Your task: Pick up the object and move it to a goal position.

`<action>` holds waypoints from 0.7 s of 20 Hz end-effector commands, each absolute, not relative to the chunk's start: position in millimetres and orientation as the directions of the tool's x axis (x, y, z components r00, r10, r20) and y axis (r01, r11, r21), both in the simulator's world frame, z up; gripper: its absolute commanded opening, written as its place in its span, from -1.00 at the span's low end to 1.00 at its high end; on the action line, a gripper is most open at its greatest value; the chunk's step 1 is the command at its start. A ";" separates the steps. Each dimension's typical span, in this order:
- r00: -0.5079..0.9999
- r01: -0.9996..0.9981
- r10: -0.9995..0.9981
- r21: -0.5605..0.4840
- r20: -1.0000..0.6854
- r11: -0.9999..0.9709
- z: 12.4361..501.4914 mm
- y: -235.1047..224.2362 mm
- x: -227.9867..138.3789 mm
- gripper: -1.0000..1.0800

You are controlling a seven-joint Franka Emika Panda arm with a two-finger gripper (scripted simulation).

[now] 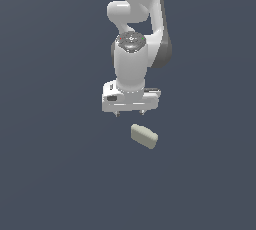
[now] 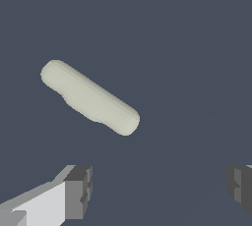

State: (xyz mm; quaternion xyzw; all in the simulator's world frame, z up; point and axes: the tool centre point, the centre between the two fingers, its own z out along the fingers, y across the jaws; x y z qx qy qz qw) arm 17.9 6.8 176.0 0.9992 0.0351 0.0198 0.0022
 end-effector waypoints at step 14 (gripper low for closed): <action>0.989 0.147 0.147 0.008 0.033 -0.989 173.7 14.0 21.4 0.92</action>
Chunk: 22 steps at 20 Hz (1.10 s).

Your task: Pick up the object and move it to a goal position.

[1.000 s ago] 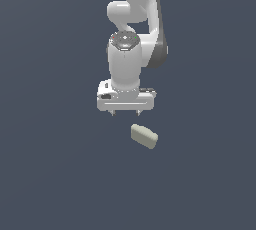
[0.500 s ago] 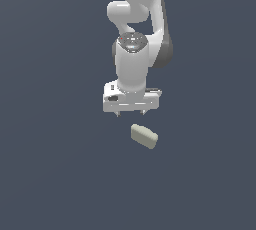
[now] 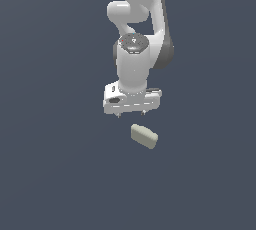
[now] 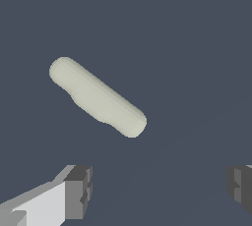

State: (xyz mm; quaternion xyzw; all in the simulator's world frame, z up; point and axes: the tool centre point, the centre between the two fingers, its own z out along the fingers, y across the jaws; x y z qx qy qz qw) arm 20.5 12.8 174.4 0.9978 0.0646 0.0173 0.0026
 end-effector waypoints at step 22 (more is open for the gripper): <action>0.739 0.674 0.674 0.010 0.003 -0.739 155.1 50.8 50.0 0.92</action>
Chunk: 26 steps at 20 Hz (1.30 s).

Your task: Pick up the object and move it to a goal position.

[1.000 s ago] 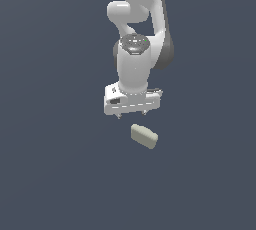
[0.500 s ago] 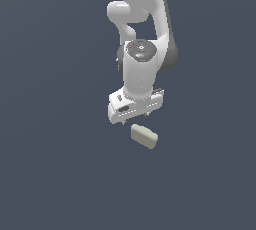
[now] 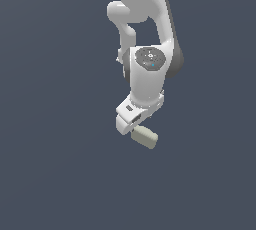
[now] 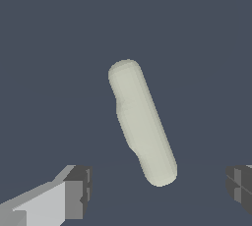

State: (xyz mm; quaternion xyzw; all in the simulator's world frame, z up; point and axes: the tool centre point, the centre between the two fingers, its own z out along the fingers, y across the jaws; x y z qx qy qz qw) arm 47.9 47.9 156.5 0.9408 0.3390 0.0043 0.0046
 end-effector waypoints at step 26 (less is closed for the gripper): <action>0.501 0.865 0.865 0.000 0.000 -0.501 136.0 69.0 63.5 0.92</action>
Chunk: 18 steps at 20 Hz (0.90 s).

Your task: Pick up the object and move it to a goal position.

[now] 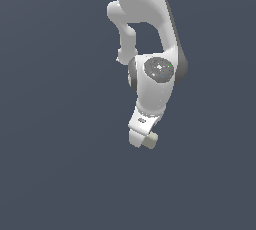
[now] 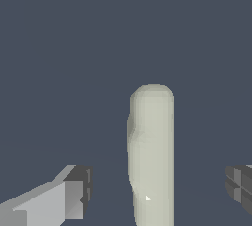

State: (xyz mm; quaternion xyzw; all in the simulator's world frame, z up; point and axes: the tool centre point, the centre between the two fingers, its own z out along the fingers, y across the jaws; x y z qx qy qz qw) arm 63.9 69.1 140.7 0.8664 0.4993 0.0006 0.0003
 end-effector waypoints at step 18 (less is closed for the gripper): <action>0.497 0.868 0.868 0.000 0.000 -0.497 95.7 69.6 63.9 -1.00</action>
